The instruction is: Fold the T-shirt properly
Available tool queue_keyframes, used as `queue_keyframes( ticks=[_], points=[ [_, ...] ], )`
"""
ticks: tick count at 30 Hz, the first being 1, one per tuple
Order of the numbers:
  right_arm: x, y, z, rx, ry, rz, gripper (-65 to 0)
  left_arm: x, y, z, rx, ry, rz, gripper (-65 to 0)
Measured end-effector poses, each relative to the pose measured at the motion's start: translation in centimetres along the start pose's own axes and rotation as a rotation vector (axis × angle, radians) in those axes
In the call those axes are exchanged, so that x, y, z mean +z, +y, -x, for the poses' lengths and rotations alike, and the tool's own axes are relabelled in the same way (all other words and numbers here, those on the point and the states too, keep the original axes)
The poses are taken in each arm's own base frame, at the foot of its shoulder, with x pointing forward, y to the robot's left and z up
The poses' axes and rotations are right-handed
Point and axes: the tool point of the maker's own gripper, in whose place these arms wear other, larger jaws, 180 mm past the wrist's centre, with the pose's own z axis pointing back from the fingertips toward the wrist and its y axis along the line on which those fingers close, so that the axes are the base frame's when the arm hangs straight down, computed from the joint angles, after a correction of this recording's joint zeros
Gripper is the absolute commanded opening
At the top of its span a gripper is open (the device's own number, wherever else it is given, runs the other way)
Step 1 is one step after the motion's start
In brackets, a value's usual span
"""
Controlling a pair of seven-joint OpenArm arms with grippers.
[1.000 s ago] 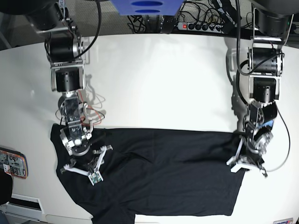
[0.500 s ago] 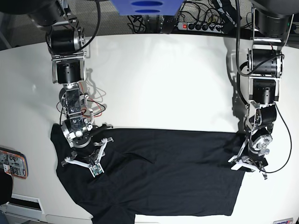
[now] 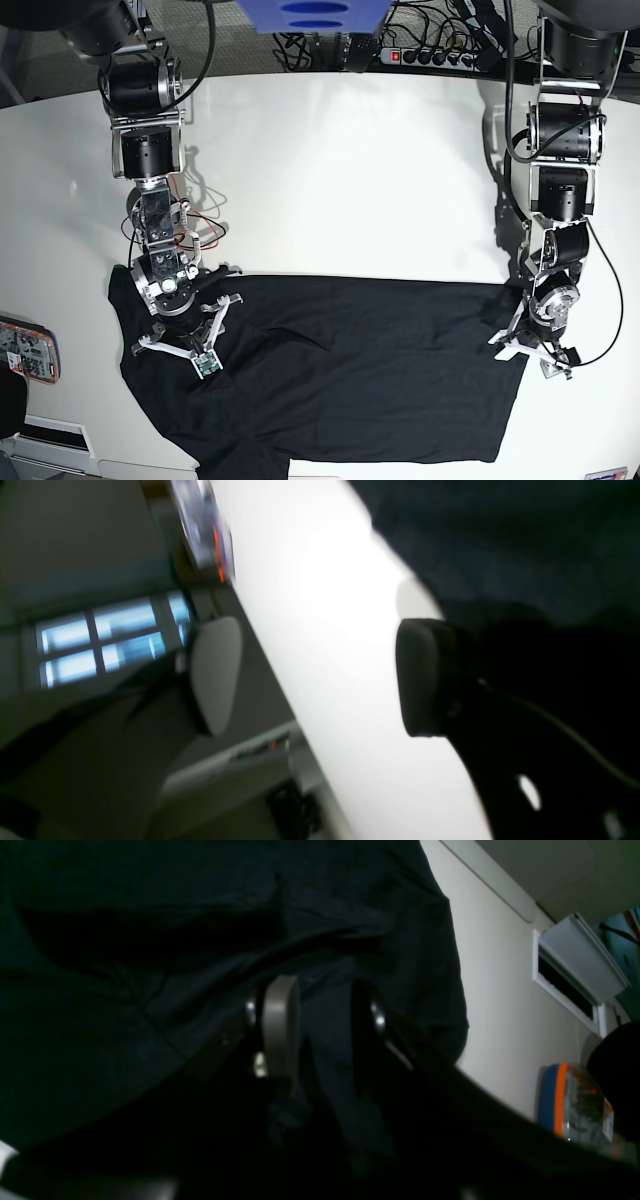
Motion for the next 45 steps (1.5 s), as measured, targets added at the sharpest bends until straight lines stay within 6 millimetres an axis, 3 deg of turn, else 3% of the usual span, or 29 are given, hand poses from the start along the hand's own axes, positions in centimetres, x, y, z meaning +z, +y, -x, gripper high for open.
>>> queue_keyframes(
  ticks=[3,9,13,16,20,25,29,34,36,39,42,45],
  points=[
    [0.1,-0.1,-0.3,0.002,-0.007,0.004,-48.2,0.0,-0.1,-0.2,0.002,-0.003,0.001,-17.1],
    [1.0,-1.5,-3.5,0.014,-0.085,0.042,-48.1,0.0,-0.3,-0.7,0.012,-0.015,0.006,-17.1],
    [1.2,-1.5,-2.7,0.015,-0.038,0.045,-47.9,0.0,-0.3,-0.6,0.014,-0.011,0.005,-20.8],
    [1.6,-0.6,-1.9,-0.040,-0.045,0.021,-48.3,0.1,-0.5,-1.1,0.065,-0.022,0.016,-35.1],
    [2.0,1.3,-0.4,-0.144,-0.019,-0.046,-48.4,0.2,-1.5,-3.2,0.220,-0.073,0.055,-65.0],
    [2.2,-2.0,-0.3,-0.272,-0.034,0.012,-48.4,0.5,-1.7,-4.3,0.432,-0.112,0.087,-65.0],
    [2.4,-1.9,0.5,-0.289,-0.012,0.010,-48.1,1.6,-2.6,-5.2,0.635,-0.120,0.135,-63.8],
    [1.9,-1.2,0.8,-0.301,-0.006,-0.008,-47.8,4.0,-3.6,-6.8,0.890,-0.168,0.216,-46.7],
    [1.7,-0.8,2.2,-0.307,0.033,-0.016,-46.5,4.7,-4.2,-7.1,0.930,-0.160,0.253,-41.4],
    [1.7,-0.2,3.2,-0.310,0.062,-0.027,-39.7,5.1,-5.4,-7.1,0.929,-0.127,0.296,-36.8],
    [1.6,-0.4,2.6,-0.308,0.045,-0.026,-36.8,5.2,-5.8,-7.2,0.910,-0.136,0.322,-38.3],
    [1.6,-0.5,2.8,-0.307,0.058,-0.024,-41.9,5.3,-6.0,-7.6,0.898,-0.149,0.341,-42.0]
  ],
)
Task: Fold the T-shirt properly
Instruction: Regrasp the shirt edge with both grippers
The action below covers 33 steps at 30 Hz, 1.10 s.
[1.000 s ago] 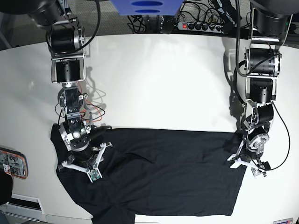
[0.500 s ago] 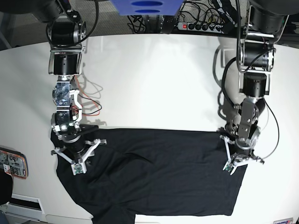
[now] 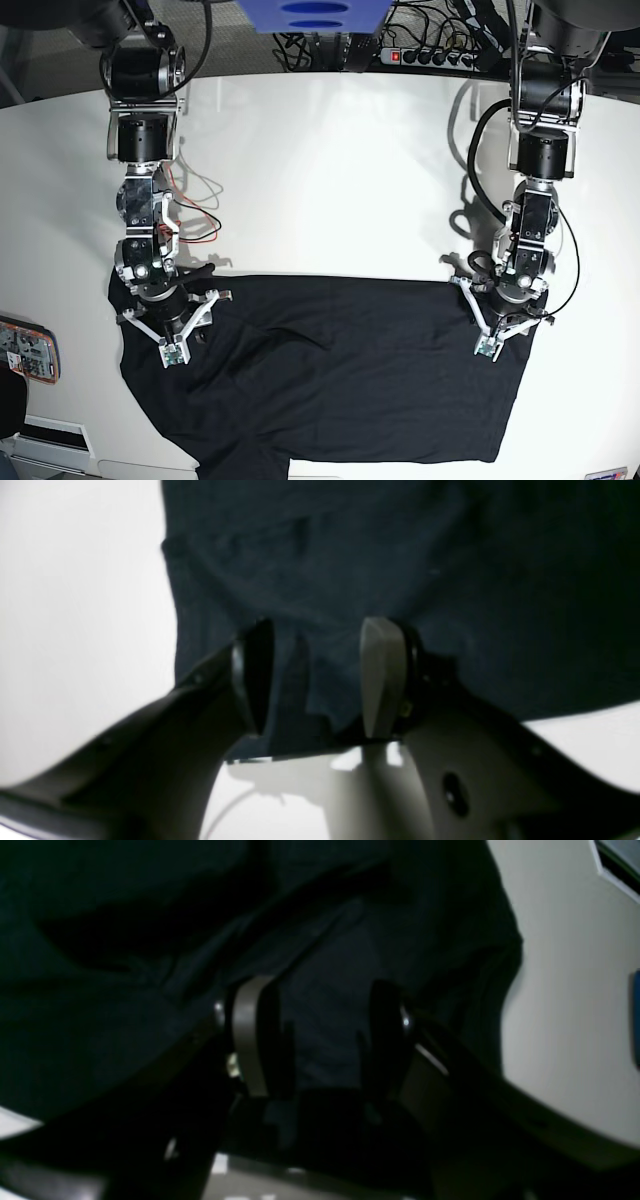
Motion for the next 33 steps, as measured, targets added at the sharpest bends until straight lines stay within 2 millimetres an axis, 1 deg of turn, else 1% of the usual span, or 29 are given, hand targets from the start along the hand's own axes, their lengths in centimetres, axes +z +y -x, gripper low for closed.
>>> queue_keyframes(
  ticks=[1,2,3,4,7,10,13,14,15,16,17,19,21,23,25,28,33],
  points=[
    [0.0,0.0,0.2,0.000,0.011,0.000,-46.3,0.0,0.0,0.0,0.001,0.000,0.001,-45.1],
    [0.0,0.0,0.4,-0.001,0.013,-0.001,-52.2,0.0,0.0,0.0,0.000,0.001,0.002,-50.1],
    [0.0,0.1,0.5,-0.001,0.015,-0.002,-59.4,0.0,0.0,0.0,0.000,0.001,0.002,-57.4],
    [0.0,0.0,0.5,0.000,0.015,-0.001,-65.0,0.0,0.0,0.0,0.003,0.000,0.001,-65.0],
    [0.1,-0.1,0.0,0.000,0.002,0.003,-65.0,0.0,0.1,-0.1,0.002,-0.002,0.001,-65.0],
    [0.1,-0.1,0.0,0.000,0.002,0.002,-65.0,0.0,0.1,-0.2,0.002,-0.004,0.000,-65.0],
    [0.1,-0.1,0.0,0.001,0.002,0.002,-49.6,0.0,0.2,-0.3,0.002,-0.005,-0.001,-65.0],
    [0.1,-0.1,0.0,0.001,0.002,0.002,-44.0,0.0,0.2,-0.3,0.002,-0.005,-0.001,-61.4],
    [0.1,0.0,0.0,0.001,0.002,0.001,-40.9,0.0,0.2,-0.3,0.003,-0.005,-0.001,-56.0],
    [0.1,0.1,0.0,0.004,0.002,-0.002,-38.9,0.0,0.2,-0.2,0.003,-0.004,-0.001,-52.3],
    [0.1,0.5,0.1,0.015,0.003,-0.023,-38.3,0.0,0.2,-0.1,0.003,-0.003,-0.002,-51.5],
    [0.3,1.2,0.7,0.026,0.006,-0.051,-39.9,0.0,0.1,-0.1,0.004,-0.001,-0.001,-53.8],
    [0.5,1.7,2.2,0.023,0.037,-0.060,-41.9,0.0,0.1,0.0,0.007,-0.002,0.001,-55.8],
    [0.6,1.7,3.0,0.023,0.061,-0.061,-42.6,0.0,0.1,0.0,0.005,-0.001,0.000,-55.1],
    [0.5,1.6,2.6,0.024,0.051,-0.058,-42.6,0.0,0.0,0.0,0.004,-0.001,0.002,-53.6],
    [0.4,1.3,1.7,0.022,0.024,-0.053,-42.6,0.0,0.0,0.0,0.004,-0.001,0.002,-53.3],
    [0.5,1.4,2.4,0.022,0.042,-0.056,-42.6,0.0,0.0,0.0,0.002,-0.001,0.000,-52.9]
  ],
)
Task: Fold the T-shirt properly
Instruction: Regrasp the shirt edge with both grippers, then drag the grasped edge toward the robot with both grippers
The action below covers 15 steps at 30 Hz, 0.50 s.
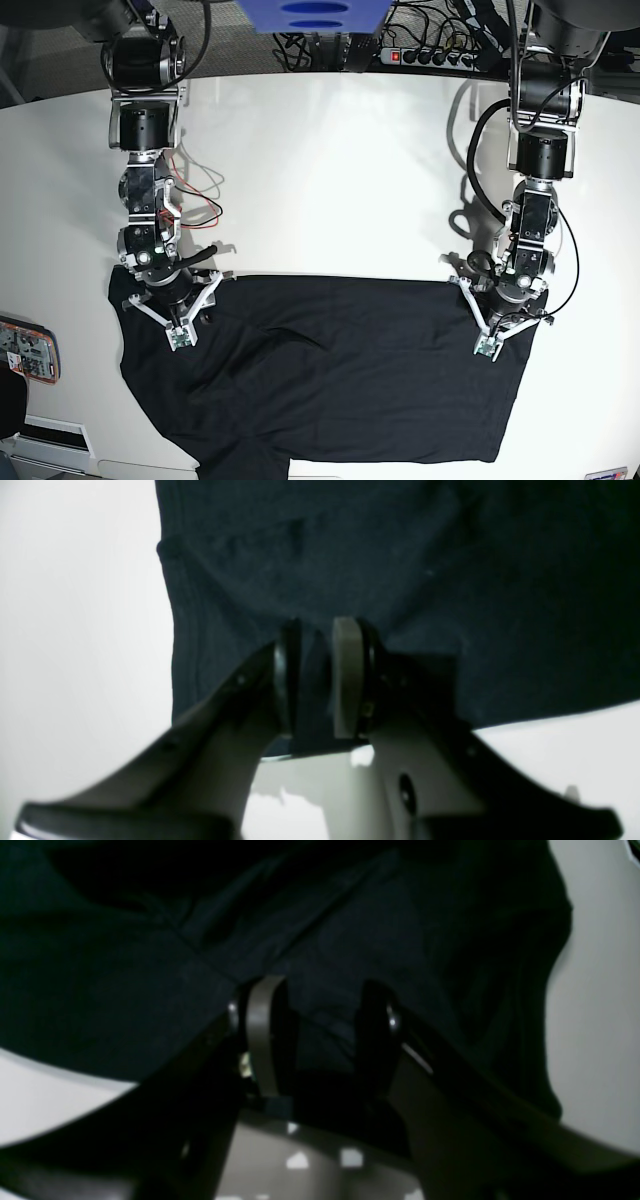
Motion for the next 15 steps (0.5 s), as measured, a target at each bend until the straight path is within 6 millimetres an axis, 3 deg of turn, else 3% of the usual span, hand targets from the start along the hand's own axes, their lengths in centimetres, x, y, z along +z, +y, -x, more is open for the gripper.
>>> queue_keyframes(
  ticks=[11,15],
  points=[
    [-0.02,-0.08,-0.11,-0.001,0.001,0.002,-42.5,0.01,-0.05,-0.01,0.006,-0.001,0.005,-52.7],
    [-0.02,-0.08,0.48,-0.001,0.030,0.002,-42.4,0.19,0.82,-0.17,0.109,-0.021,0.007,-52.6]
  ],
)
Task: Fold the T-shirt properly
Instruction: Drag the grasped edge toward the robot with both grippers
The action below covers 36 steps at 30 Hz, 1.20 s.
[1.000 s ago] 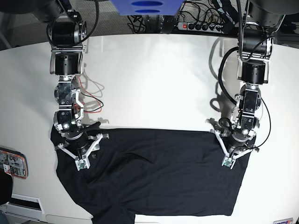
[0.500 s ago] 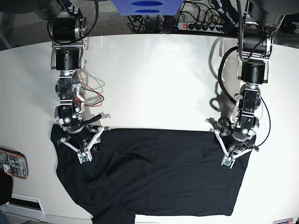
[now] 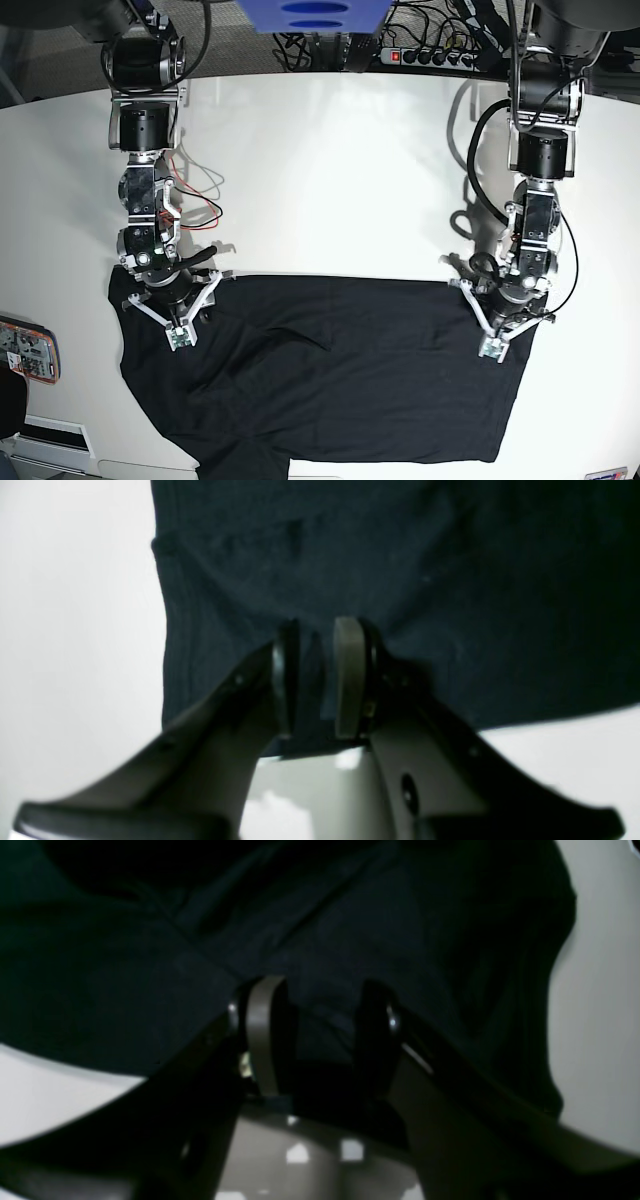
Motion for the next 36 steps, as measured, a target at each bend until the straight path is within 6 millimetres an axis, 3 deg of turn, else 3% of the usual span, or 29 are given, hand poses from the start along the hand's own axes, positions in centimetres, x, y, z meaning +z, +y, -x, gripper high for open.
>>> queue_keyframes(
  ticks=[4,9,12,16,19,21,24,28,36],
  points=[
    [0.0,0.0,0.0,-0.001,0.002,-0.001,-42.4,0.2,1.3,0.0,0.049,-0.007,-0.017,-46.4],
    [0.0,-0.1,-0.1,-0.001,0.001,0.001,-42.4,0.3,0.7,1.0,0.036,0.008,0.001,-35.9],
    [-0.1,0.0,0.1,-0.003,0.005,-0.001,-42.4,0.4,0.8,2.5,0.030,0.047,-0.004,-36.6],
    [-0.4,-0.2,0.6,-0.022,0.012,-0.003,-42.4,0.4,1.2,1.8,0.032,0.024,-0.010,-37.6],
    [-1.0,-1.4,4.3,-0.107,0.095,0.019,-42.4,0.5,1.7,1.8,0.031,0.024,-0.018,-37.6],
    [-1.0,-2.0,4.9,-0.171,0.061,0.017,-42.4,0.6,2.3,2.1,0.033,0.034,-0.027,-37.6],
    [-1.3,-2.4,4.7,-0.174,0.065,0.027,-42.4,0.4,2.1,2.4,0.039,0.040,-0.024,-37.5],
    [-1.4,-2.6,4.4,-0.163,0.068,0.032,-42.4,-0.2,1.5,4.3,0.064,0.091,-0.008,-37.4],
    [-1.3,-2.6,4.4,-0.162,0.067,0.034,-42.4,-0.2,1.8,4.2,0.068,0.088,-0.012,-37.5]
  ],
)
